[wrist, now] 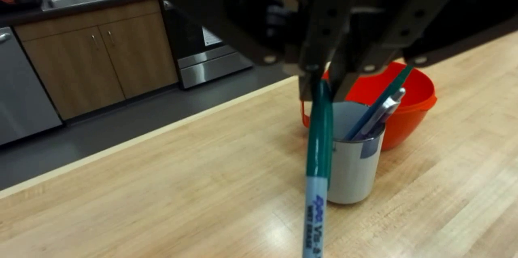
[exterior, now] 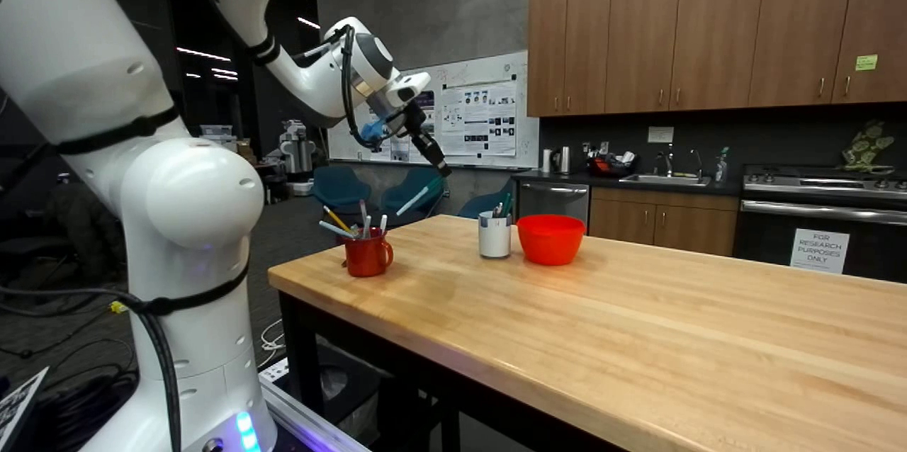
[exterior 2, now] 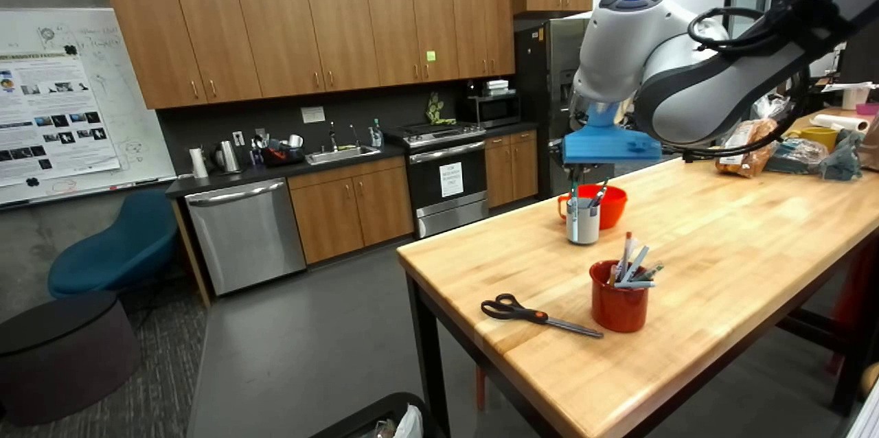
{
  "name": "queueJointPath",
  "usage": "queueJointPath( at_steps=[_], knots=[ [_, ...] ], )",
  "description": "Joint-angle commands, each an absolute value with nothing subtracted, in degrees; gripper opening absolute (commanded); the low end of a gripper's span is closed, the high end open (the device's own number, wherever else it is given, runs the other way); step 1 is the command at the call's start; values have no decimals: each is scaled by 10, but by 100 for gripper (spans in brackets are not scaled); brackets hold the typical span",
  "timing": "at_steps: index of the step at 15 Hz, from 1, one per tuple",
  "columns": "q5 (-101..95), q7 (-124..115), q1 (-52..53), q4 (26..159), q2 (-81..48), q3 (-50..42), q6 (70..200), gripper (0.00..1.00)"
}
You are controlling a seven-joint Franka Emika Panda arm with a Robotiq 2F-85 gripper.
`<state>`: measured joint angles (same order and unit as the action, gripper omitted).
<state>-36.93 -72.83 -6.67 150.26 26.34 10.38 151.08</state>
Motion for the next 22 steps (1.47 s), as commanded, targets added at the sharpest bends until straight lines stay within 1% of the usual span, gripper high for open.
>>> queueJointPath(
  at_steps=[1, 8, 10, 16, 22],
  knots=[
    [-399, -700, -79, 1549, 341, 127, 1515, 3],
    [-394, -634, -61, 1609, 420, 147, 1505, 3],
    [-408, -630, -34, 1594, 410, 132, 1489, 3],
    [-406, -608, 11, 1592, 432, 126, 1460, 3],
    [-425, -603, 26, 1591, 425, 112, 1463, 3]
  ],
)
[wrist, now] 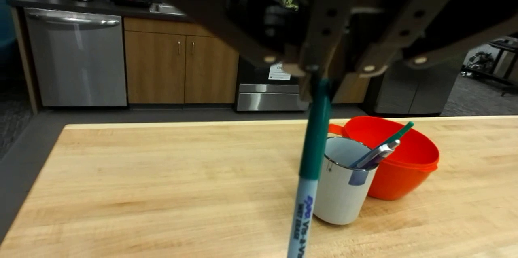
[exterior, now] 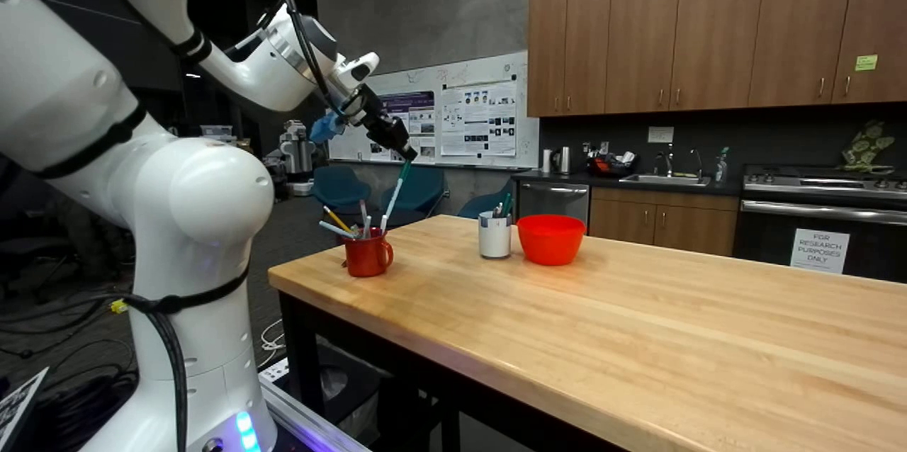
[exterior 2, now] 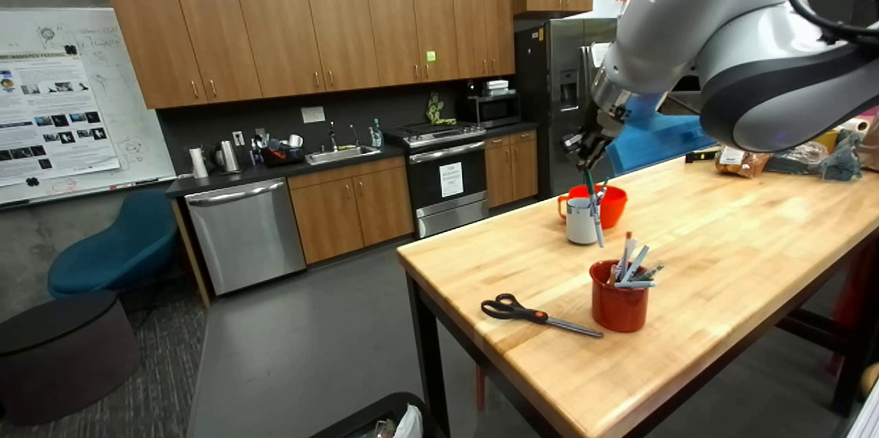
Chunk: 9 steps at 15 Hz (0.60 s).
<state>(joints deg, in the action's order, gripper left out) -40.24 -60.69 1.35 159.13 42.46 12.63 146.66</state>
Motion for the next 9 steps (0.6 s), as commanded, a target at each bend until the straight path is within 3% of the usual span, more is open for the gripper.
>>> queueJointPath(
  at_steps=[1, 9],
  knots=[
    [-429, -603, 28, 1591, 421, 109, 1465, 3],
    [-444, -604, 51, 1594, 399, 93, 1457, 3]
  ],
)
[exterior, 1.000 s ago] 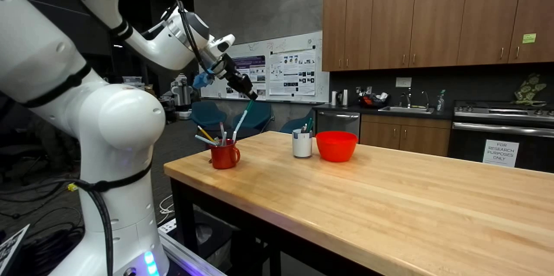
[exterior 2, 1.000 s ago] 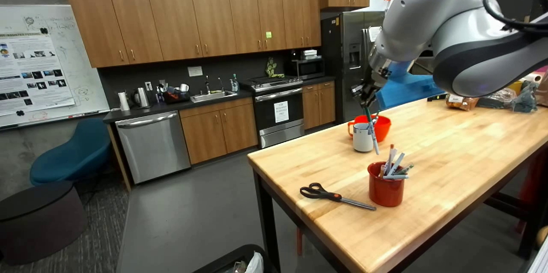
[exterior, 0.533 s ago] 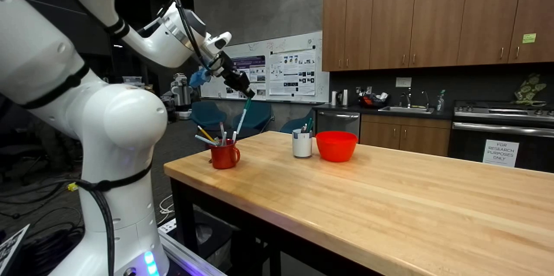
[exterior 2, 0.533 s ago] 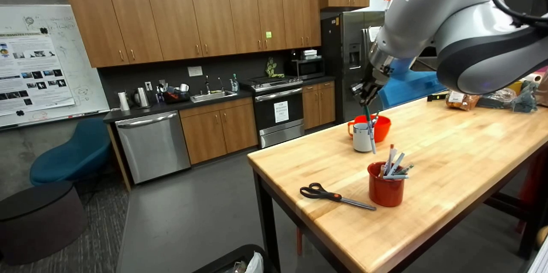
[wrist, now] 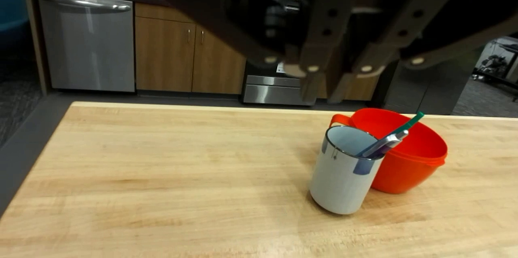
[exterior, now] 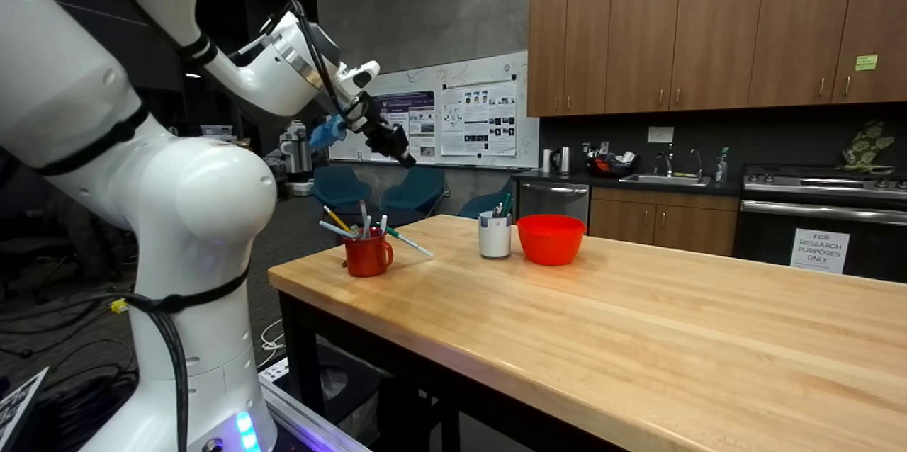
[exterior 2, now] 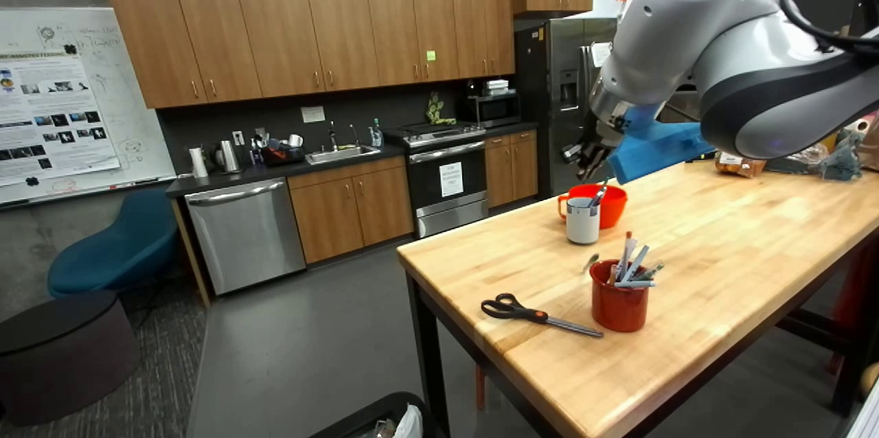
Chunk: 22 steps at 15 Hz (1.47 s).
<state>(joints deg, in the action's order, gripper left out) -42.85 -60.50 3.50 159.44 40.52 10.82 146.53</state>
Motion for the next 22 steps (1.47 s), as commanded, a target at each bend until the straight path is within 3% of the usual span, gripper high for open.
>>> queueJointPath(
  at_steps=[1, 2, 3, 4, 10, 13, 15, 22],
  knots=[
    [-441, -599, 55, 1594, 395, 87, 1456, 3],
    [-438, -594, 58, 1595, 393, 83, 1454, 3],
    [-430, -581, 66, 1595, 388, 74, 1451, 29],
    [-420, -565, 76, 1595, 383, 62, 1449, 39],
    [-342, -413, 138, 1597, 348, -36, 1461, 75],
    [-245, -267, 81, 1585, 327, 9, 1486, 96],
    [-201, -179, 75, 1570, 307, 15, 1491, 100],
    [-124, 80, 107, 1538, 277, 9, 1461, 100]
  ],
)
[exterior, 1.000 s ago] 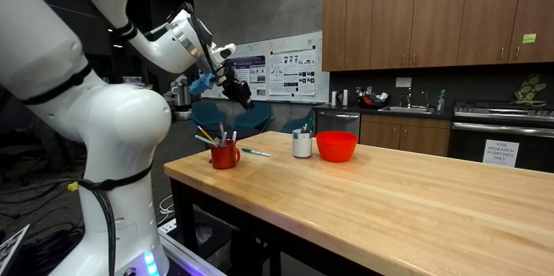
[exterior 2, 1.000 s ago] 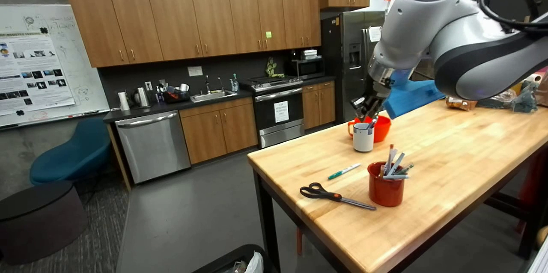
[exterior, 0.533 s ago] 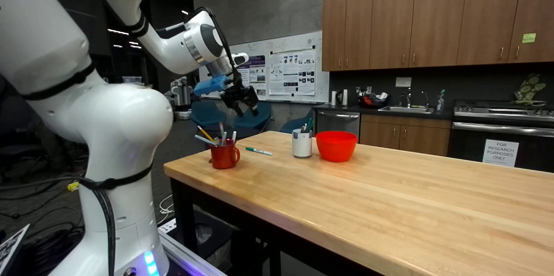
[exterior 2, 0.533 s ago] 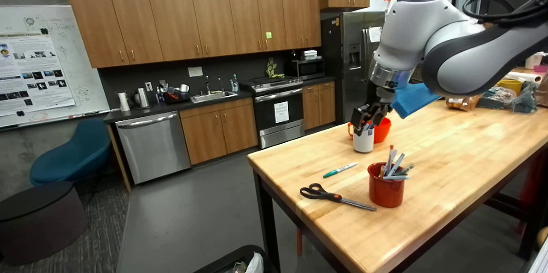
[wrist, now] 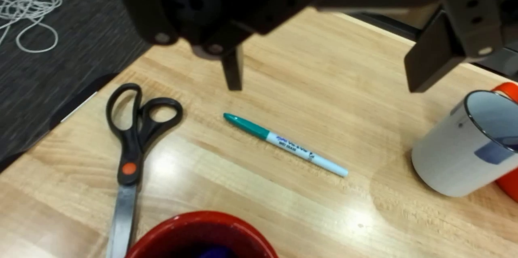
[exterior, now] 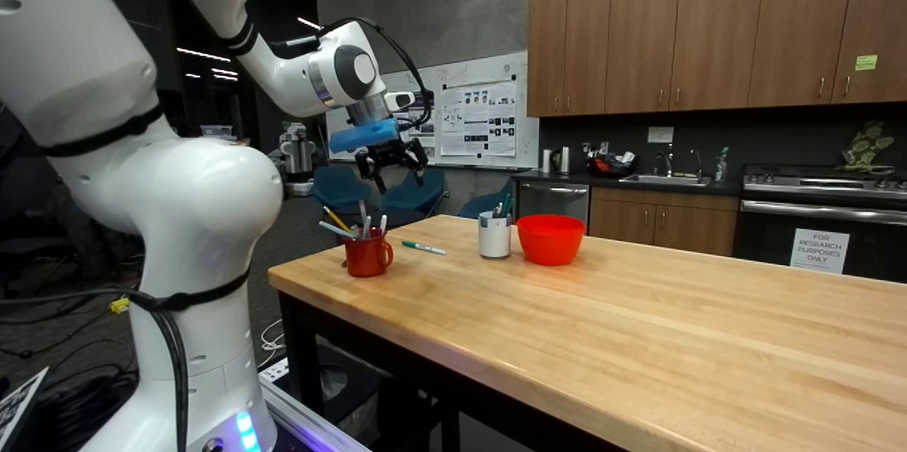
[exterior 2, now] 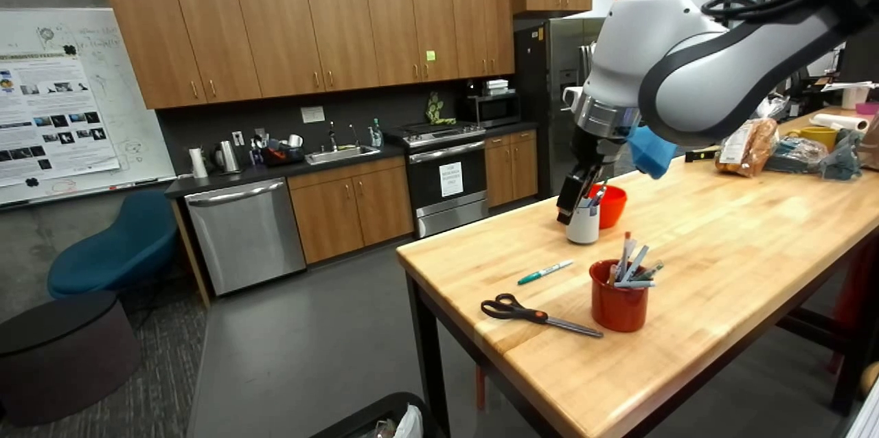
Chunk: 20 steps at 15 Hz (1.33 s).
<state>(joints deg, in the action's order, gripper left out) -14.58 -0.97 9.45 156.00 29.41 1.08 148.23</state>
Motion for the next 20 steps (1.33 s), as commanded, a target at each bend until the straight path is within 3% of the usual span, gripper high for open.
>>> queueJointPath(
  at_steps=[1, 11, 20],
  knots=[
    [-121, 114, 112, 1534, 273, 6, 1454, 100],
    [-122, 429, 143, 1482, 184, -32, 1472, 100],
    [-80, 596, 129, 1434, 59, -11, 1542, 100]
  ],
)
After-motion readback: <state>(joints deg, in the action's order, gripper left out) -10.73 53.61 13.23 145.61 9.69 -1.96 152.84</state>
